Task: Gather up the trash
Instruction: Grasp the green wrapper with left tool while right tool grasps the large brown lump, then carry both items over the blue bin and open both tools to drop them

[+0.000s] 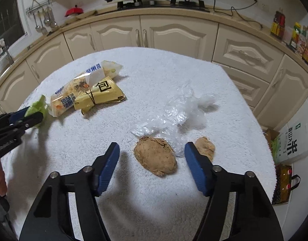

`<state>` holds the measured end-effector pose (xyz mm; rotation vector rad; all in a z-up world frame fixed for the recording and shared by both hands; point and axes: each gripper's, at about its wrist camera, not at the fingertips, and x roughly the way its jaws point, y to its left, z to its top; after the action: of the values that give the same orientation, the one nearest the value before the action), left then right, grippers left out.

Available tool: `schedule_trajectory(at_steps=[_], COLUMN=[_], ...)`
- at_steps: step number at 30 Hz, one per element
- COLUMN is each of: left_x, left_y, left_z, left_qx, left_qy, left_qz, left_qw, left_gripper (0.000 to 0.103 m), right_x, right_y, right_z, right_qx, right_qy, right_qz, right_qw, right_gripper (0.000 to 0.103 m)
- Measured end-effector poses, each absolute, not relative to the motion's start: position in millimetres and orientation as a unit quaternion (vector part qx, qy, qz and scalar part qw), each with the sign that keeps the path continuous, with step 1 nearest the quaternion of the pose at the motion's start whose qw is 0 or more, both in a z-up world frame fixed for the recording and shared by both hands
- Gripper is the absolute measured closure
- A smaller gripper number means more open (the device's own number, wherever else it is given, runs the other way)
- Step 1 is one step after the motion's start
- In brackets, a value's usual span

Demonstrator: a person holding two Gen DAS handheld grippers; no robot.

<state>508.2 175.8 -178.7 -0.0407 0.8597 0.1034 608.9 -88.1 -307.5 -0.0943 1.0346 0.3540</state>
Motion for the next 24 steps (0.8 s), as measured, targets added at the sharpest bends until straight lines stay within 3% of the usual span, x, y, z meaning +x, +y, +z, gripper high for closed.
schedule_trajectory(at_steps=[2, 3, 13, 24], left_x=[500, 496, 447, 404], left_y=[176, 175, 135, 11], left_z=[-172, -168, -131, -95], left_qx=[-0.021, -0.022, -0.012, 0.019], left_qy=[0.412, 0.408, 0.383, 0.354], left_qz=[0.05, 0.051, 0.035, -0.04], left_qw=[0.91, 0.911, 0.923, 0.934], left_gripper=[0.069, 0.069, 0.069, 0.069], right_x=[610, 610, 578, 512], right_y=[-88, -89, -100, -175], right_z=[-310, -310, -294, -229], right_qx=[-0.048, -0.047, -0.021, 0.022], right_qy=[0.491, 0.49, 0.479, 0.418], right_qz=[0.165, 0.166, 0.192, 0.191], right_qw=[0.854, 0.855, 0.856, 0.888], right_gripper=[0.048, 0.061, 0.062, 0.062])
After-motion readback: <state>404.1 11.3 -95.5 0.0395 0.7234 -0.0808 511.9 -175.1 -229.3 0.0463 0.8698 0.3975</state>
